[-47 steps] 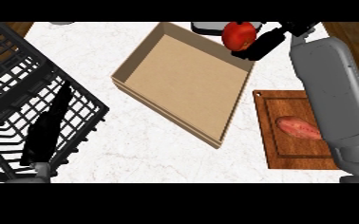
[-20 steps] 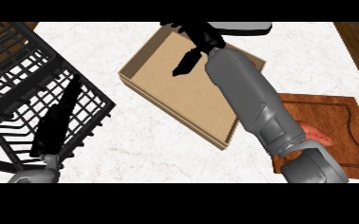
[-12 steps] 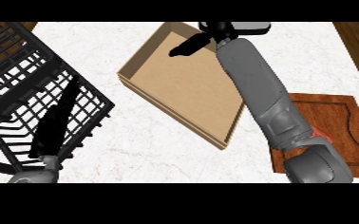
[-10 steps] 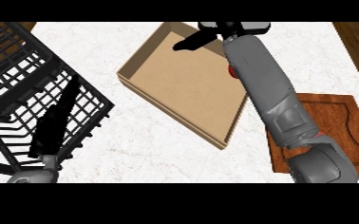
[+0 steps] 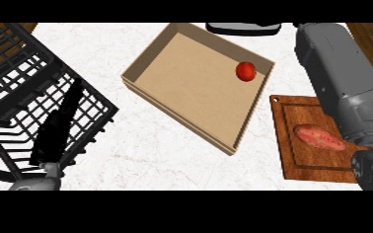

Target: Pick the tomato from the cutting board and place it in the cardboard box

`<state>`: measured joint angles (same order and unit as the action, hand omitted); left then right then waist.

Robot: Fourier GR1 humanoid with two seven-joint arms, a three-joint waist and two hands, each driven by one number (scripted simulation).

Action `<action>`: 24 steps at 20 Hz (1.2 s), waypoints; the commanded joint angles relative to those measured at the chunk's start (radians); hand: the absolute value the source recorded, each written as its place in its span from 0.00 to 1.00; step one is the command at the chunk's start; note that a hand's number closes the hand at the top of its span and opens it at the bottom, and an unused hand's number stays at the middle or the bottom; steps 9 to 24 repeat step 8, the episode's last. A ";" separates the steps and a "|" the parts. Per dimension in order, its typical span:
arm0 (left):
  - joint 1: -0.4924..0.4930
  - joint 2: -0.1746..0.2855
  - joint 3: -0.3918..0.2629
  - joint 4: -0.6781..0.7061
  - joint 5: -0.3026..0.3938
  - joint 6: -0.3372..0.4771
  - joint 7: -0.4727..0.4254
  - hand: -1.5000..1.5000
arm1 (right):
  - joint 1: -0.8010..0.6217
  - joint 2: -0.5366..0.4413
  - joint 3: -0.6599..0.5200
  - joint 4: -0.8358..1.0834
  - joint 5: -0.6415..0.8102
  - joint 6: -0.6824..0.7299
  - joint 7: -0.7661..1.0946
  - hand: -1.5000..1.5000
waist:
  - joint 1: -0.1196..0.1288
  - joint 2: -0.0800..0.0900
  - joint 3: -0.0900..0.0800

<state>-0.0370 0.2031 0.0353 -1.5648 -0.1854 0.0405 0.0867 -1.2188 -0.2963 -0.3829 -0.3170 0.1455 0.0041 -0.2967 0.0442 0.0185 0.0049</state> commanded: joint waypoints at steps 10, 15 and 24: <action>-0.026 -0.023 -0.016 0.024 -0.008 -0.004 0.009 0.50 | 0.073 -0.317 -0.063 0.092 -0.036 0.304 -0.113 0.00 | 0.025 0.021 -0.001; -0.026 -0.023 -0.016 0.024 -0.008 -0.004 0.009 0.50 | 0.073 -0.317 -0.063 0.092 -0.036 0.304 -0.113 0.00 | 0.025 0.021 -0.001; -0.026 -0.023 -0.016 0.024 -0.008 -0.004 0.009 0.50 | 0.073 -0.317 -0.063 0.092 -0.036 0.304 -0.113 0.00 | 0.025 0.021 -0.001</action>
